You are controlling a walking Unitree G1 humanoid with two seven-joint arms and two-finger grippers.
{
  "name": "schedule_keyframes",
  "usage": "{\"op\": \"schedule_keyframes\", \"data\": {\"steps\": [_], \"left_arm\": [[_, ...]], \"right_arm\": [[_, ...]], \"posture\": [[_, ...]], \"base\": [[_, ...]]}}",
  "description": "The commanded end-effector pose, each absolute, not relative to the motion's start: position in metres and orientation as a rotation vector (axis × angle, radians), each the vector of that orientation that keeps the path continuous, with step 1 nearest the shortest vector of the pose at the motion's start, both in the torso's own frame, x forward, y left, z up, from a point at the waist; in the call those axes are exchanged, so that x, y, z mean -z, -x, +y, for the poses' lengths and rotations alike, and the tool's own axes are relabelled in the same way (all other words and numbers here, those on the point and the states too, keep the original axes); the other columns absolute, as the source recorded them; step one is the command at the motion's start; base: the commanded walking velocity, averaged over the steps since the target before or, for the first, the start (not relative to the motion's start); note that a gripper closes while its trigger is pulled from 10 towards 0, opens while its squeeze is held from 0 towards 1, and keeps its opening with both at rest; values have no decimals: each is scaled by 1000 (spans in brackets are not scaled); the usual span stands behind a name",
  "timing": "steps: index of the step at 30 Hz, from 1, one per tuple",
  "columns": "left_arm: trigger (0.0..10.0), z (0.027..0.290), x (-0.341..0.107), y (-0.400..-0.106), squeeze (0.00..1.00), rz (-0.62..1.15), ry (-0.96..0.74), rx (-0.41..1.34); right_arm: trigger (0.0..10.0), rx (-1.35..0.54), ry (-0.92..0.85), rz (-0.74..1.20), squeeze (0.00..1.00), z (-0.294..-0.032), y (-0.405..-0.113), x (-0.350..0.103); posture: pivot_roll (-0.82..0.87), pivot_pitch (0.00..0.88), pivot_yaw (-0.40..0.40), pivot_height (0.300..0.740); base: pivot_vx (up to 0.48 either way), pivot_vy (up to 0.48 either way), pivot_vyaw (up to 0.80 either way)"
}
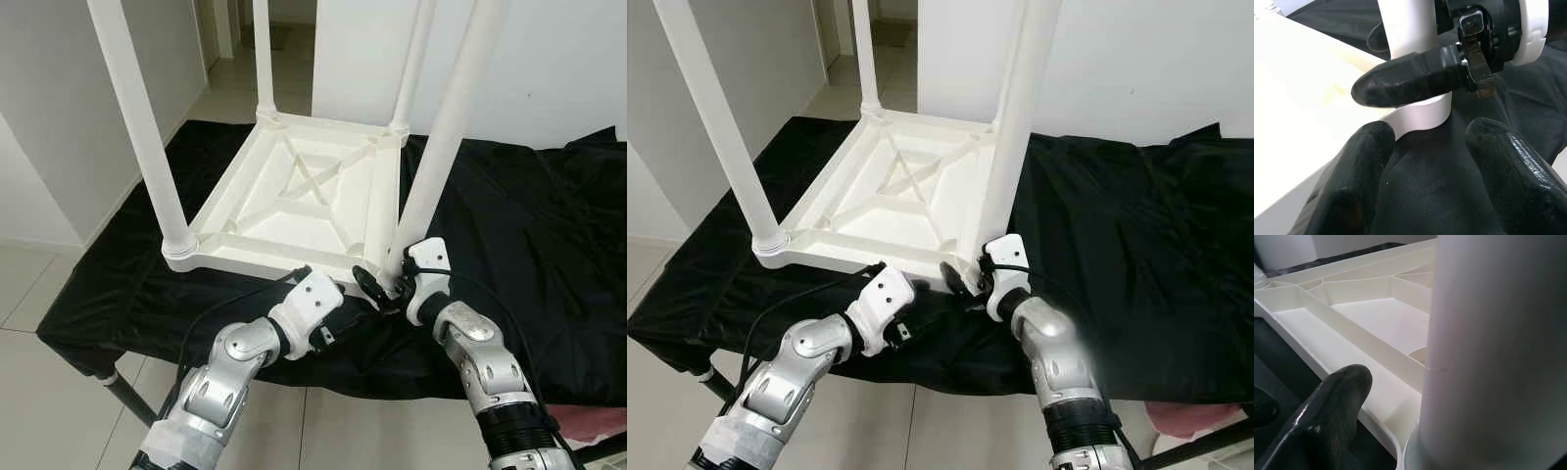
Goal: Building children table
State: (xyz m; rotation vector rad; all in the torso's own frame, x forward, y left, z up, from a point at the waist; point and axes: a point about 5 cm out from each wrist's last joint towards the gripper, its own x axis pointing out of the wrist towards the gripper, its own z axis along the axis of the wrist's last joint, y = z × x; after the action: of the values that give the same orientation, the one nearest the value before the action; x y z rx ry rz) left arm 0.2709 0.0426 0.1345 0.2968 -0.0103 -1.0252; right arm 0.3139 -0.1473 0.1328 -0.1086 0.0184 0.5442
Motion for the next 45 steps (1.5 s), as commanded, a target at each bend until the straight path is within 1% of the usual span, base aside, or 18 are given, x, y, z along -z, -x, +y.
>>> {"op": "schedule_keyframes", "data": {"steps": [1,2,7,8,9,15,18,19,21,22,26,30,32,33,34,37,41,45], "left_arm": [[10000,48,-133,-276,0,-15,-323,919],[10000,54,-131,-274,0,-2,-329,914],[10000,56,-127,-272,0,9,-346,918],[10000,55,-128,-272,0,9,-345,921],[10000,55,-129,-272,0,8,-344,924],[10000,55,-130,-273,0,5,-351,939],[10000,56,-128,-273,0,11,-356,943],[10000,56,-127,-273,0,12,-356,944],[10000,56,-127,-273,0,12,-356,945],[10000,55,-127,-273,0,12,-355,947],[10000,52,-125,-270,0,17,-344,947],[10000,54,-125,-264,0,29,-331,945],[10000,54,-126,-263,0,29,-324,941],[10000,56,-124,-262,0,37,-332,941],[10000,57,-122,-260,0,47,-332,946],[10000,60,-120,-259,0,55,-345,951],[10000,69,-118,-261,0,65,-367,938],[10000,71,-119,-263,0,64,-364,925]], "right_arm": [[10000,-598,131,33,0,-143,-318,-129],[10000,-617,167,30,0,-145,-324,-128],[10000,-649,185,41,0,-144,-328,-125],[7608,-648,194,48,0,-145,-329,-123],[0,-637,191,61,0,-147,-329,-121],[0,-633,177,68,0,-151,-328,-118],[0,-623,163,65,0,-154,-322,-114],[4667,-617,153,61,0,-155,-320,-114],[4667,-613,145,59,0,-156,-320,-114],[10000,-603,132,51,0,-157,-319,-114],[10000,-511,84,35,0,-163,-311,-116],[10000,-325,37,15,0,-160,-300,-114],[10000,-293,25,12,0,-161,-297,-113],[10000,-204,-37,1,0,-162,-294,-113],[10000,-176,-52,-9,0,-161,-292,-112],[10000,-150,-62,-16,0,-160,-290,-112],[10000,-53,-77,-19,0,-160,-285,-111],[10000,-24,-73,-21,0,-160,-284,-111]], "posture": [[55,0,-1,740],[60,0,1,740],[63,0,19,740],[63,0,19,740],[61,0,26,740],[52,0,35,740],[37,0,38,740],[32,0,39,740],[32,0,39,740],[27,7,38,740],[23,28,40,740],[50,40,52,740],[49,45,57,740],[52,49,62,740],[50,51,58,740],[51,47,55,740],[42,64,41,740],[41,66,39,740]], "base": [[0,0,0],[0,0,0],[0,0,0],[0,0,0],[0,0,0],[0,0,0],[0,0,0],[0,0,0],[0,0,0],[0,0,0],[0,0,0],[0,0,0],[0,0,0],[0,0,0],[0,0,0],[0,0,0],[0,0,0],[0,0,0]]}}
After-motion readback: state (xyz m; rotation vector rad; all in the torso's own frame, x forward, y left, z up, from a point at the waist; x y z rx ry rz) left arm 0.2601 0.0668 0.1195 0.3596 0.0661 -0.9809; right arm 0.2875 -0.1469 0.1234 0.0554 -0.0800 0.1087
